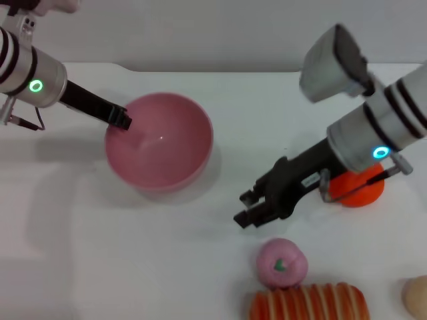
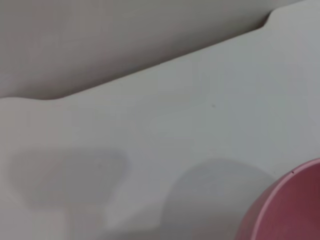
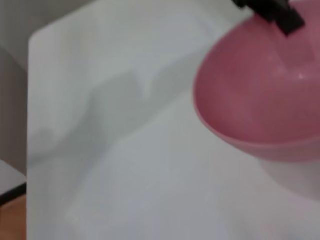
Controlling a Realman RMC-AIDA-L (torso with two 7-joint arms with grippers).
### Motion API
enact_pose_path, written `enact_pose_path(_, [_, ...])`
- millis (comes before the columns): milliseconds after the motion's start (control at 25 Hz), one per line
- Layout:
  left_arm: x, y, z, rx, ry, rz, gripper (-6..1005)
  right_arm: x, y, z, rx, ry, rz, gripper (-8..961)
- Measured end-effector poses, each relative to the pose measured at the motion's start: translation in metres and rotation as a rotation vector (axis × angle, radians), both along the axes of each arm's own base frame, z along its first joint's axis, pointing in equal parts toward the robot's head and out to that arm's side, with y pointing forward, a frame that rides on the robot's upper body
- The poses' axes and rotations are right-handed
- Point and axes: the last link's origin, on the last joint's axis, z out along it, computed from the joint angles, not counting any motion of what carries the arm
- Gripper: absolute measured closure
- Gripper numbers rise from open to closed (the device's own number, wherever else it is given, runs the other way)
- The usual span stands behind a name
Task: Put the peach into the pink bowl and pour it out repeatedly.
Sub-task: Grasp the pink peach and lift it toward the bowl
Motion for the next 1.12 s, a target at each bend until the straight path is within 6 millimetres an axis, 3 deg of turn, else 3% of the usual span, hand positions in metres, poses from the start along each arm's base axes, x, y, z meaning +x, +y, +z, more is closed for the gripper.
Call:
enact_pose_path(360, [0.000,-0.002,-0.005,-0.021,0.027,-0.014,953,0.022,-0.012,-0.014,-0.044,-0.143,-0.073,508])
enact_pose_path(680, [0.004,-0.001,-0.007,-0.021,0.027,-0.033,953,0.028,-0.014,0.000,-0.015,-0.187,-0.105,508])
enact_pose_path(1120, [0.007,-0.001,-0.012,-0.020,0.017,-0.037,954,0.036,-0.019,0.001,-0.048,-0.257,-0.098,509])
